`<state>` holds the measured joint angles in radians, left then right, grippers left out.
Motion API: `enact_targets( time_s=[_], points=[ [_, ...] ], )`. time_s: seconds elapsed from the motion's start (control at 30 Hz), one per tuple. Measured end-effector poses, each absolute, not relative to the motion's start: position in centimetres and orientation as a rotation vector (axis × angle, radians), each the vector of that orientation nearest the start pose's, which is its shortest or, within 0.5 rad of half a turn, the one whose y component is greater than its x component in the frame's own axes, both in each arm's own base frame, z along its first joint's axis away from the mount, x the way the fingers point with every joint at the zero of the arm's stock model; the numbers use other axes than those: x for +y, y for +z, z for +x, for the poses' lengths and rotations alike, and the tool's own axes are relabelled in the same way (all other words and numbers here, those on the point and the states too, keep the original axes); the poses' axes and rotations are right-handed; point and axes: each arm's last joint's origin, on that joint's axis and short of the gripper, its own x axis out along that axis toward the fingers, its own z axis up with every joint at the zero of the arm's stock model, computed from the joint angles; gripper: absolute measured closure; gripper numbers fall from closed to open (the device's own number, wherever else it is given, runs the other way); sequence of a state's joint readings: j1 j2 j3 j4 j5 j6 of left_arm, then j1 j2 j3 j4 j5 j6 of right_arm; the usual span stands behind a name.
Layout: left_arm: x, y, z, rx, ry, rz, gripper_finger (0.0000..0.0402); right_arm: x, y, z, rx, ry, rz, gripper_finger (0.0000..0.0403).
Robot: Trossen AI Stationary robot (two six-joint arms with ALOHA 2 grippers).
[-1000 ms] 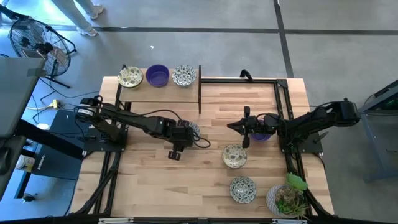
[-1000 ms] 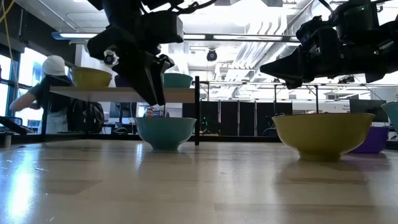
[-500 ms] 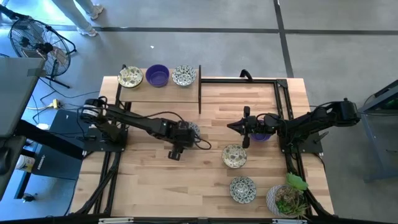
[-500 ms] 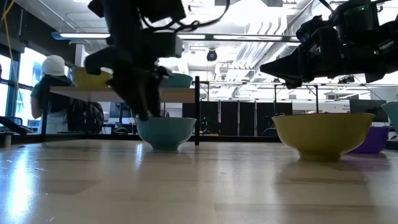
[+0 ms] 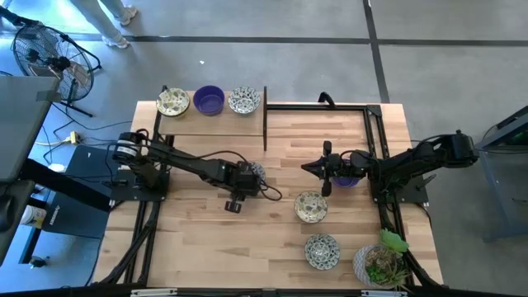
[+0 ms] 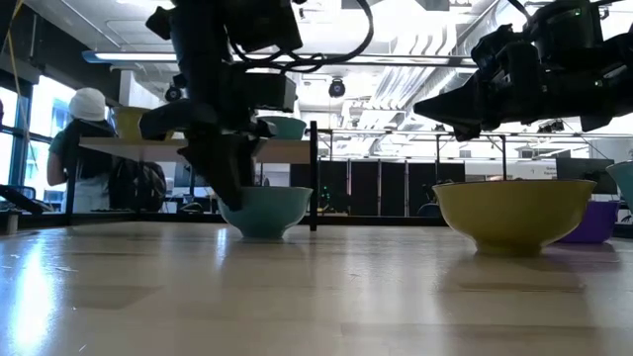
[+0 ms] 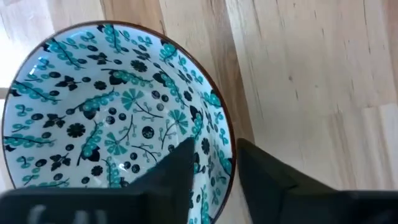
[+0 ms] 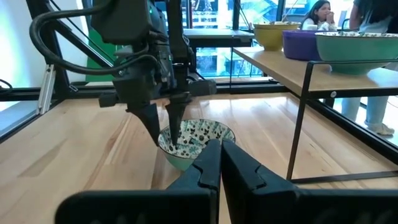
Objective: Pick & Place Mini bowls
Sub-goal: Stack the top blue and white patterned bowl on the blue and white patterned bowl on the shelf
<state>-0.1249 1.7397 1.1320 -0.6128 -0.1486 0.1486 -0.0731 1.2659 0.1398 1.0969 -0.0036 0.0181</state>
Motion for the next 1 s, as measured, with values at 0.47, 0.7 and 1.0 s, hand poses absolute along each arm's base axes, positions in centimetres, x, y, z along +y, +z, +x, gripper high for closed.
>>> enact_targets(
  time_s=[0.47,0.7,1.0],
  points=[
    [-3.5,19.2,32.1,1.241,-0.075,0.331,0.0390,-1.4,15.7,19.6,0.029,-0.070,0.019,0.0402],
    [-3.5,21.7,31.0,1.184,-0.090,0.308,0.0394,-1.4,15.7,19.6,0.029,-0.070,0.019,0.0402],
    [-3.2,26.0,28.9,1.036,-0.094,0.328,0.0394,-1.4,15.7,19.6,0.029,-0.069,0.019,0.0402]
  ],
)
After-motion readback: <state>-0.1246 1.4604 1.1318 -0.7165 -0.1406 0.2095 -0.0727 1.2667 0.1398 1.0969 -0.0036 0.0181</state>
